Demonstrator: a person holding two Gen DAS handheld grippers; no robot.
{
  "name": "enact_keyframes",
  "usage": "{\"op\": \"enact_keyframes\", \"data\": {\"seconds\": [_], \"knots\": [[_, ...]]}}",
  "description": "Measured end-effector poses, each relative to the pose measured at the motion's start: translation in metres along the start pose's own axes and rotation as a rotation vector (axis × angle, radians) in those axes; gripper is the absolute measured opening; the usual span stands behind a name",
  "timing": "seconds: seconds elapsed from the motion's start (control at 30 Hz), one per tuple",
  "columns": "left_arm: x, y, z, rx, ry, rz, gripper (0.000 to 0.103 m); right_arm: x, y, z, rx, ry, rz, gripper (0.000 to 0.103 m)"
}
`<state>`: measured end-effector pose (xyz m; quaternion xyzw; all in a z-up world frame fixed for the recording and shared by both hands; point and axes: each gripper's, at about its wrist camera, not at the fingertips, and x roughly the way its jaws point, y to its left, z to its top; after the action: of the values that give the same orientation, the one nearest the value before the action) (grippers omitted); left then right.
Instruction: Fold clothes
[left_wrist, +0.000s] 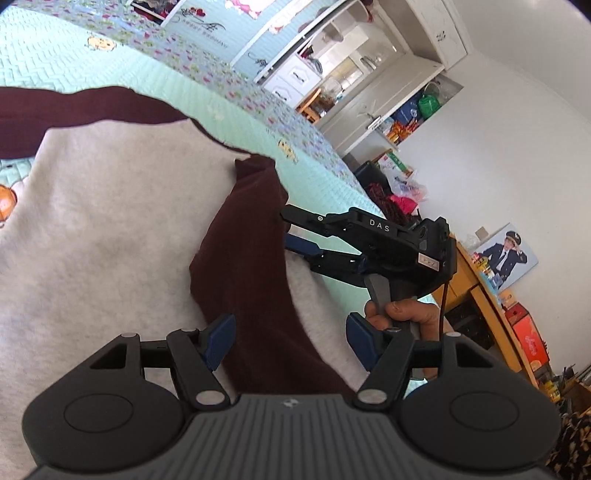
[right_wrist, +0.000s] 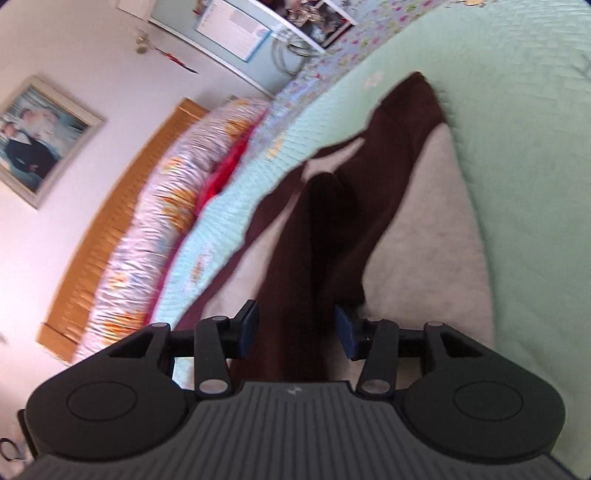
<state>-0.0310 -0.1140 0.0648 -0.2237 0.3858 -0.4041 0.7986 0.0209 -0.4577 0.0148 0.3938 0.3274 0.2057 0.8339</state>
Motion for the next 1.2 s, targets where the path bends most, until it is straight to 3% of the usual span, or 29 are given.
{"op": "enact_keyframes", "data": {"seconds": [0.2, 0.33, 0.43, 0.5, 0.53, 0.6, 0.7, 0.83, 0.97, 1.1, 1.2], "knots": [[0.010, -0.008, -0.003, -0.007, -0.040, -0.063, 0.069, -0.010, 0.011, 0.024, -0.040, -0.014, -0.001, 0.049], [0.034, -0.027, -0.005, 0.072, 0.003, -0.070, 0.069, -0.021, 0.012, 0.034, 0.005, -0.063, 0.051, 0.050], [0.057, -0.041, -0.006, 0.163, 0.049, -0.005, 0.069, -0.008, 0.008, 0.038, -0.014, -0.031, -0.002, 0.050], [0.062, -0.046, -0.003, 0.202, 0.045, 0.049, 0.069, 0.000, 0.012, 0.038, -0.112, -0.026, -0.094, 0.047], [0.063, -0.048, -0.001, 0.218, 0.037, 0.082, 0.069, 0.003, 0.013, 0.037, -0.166, -0.030, -0.133, 0.039], [0.065, -0.051, 0.004, 0.251, 0.012, 0.151, 0.069, 0.006, 0.013, 0.033, -0.227, -0.047, -0.182, 0.033], [0.064, -0.050, 0.016, 0.239, -0.033, 0.253, 0.069, 0.002, 0.000, 0.024, -0.171, -0.040, -0.116, 0.033], [0.058, -0.034, 0.034, 0.092, -0.060, 0.257, 0.069, -0.021, -0.014, 0.003, 0.008, -0.008, 0.041, 0.033], [0.066, -0.037, 0.049, 0.062, -0.026, 0.264, 0.069, -0.026, -0.002, -0.027, -0.090, 0.077, -0.039, 0.040], [0.081, -0.048, 0.066, 0.039, 0.022, 0.299, 0.069, -0.009, 0.007, -0.035, -0.137, 0.101, -0.059, 0.040], [0.097, -0.064, 0.077, 0.089, 0.059, 0.344, 0.069, 0.005, 0.013, -0.036, -0.176, 0.100, -0.074, 0.040]]}}
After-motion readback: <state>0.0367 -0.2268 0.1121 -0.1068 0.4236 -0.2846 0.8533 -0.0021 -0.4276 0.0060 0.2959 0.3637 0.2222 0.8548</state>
